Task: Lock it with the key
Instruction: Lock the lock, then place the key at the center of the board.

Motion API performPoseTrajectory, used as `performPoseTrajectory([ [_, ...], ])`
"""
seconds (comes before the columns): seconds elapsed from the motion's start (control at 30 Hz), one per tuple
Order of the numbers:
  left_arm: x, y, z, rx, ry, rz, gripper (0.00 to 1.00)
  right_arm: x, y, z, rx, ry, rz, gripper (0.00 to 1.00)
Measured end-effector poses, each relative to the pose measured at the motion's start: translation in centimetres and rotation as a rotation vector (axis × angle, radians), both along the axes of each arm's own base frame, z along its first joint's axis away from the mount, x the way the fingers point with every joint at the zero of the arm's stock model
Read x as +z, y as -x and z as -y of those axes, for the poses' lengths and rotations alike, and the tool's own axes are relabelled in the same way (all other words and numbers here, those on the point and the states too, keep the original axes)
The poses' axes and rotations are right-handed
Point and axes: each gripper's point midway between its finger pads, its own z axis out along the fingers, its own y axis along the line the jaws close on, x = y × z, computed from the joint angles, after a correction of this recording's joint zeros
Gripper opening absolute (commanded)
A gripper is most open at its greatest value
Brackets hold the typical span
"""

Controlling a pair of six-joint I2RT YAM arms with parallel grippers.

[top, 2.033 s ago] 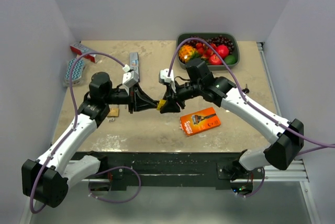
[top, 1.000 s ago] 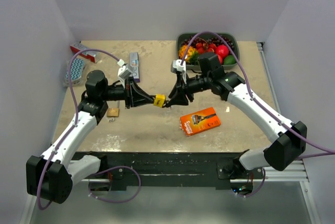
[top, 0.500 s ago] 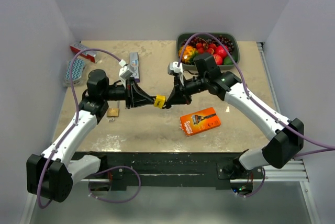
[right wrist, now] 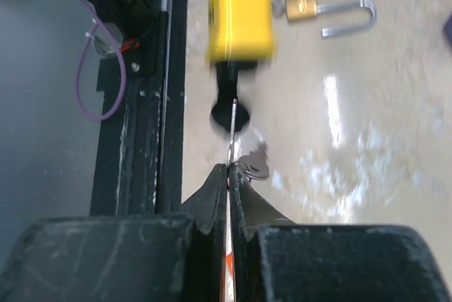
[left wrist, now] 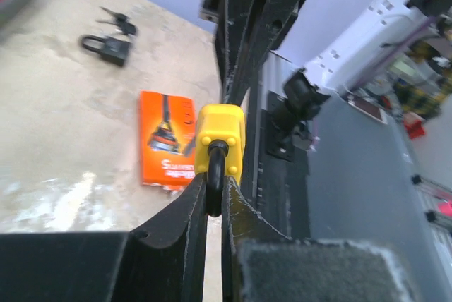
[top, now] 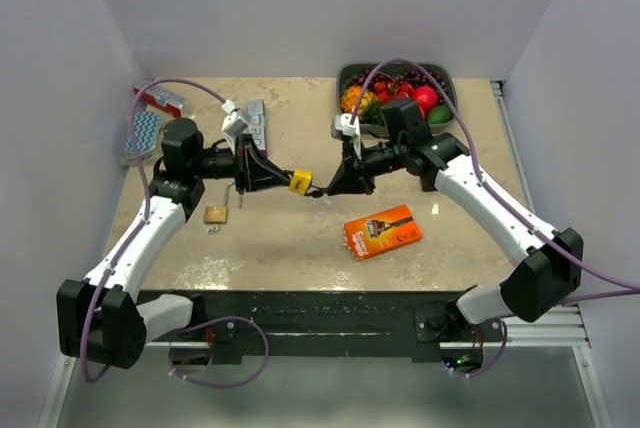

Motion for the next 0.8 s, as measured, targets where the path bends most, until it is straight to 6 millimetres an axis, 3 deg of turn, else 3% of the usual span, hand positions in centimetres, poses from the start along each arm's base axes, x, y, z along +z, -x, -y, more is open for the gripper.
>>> performPoseTrajectory([
  [0.2, 1.7, -2.8, -2.4, 0.118, 0.012, 0.057, 0.0, -3.7, -1.2, 5.0, -0.137, 0.102, -0.174, 0.0],
  [0.43, 1.7, -3.1, -2.6, 0.135, 0.009, 0.059, 0.0, -6.9, -3.6, 7.9, -0.283, 0.132, -0.309, 0.0],
  [0.67, 0.7, -3.4, -2.9, 0.177, -0.019, 0.034, 0.0, -12.1, -9.9, 12.6, -0.682, 0.185, -0.433, 0.0],
  [0.8, 0.7, -3.2, -3.0, 0.19, -0.029, 0.04, 0.0, -14.1, -12.4, 14.4, -0.86, 0.219, -0.436, 0.0],
])
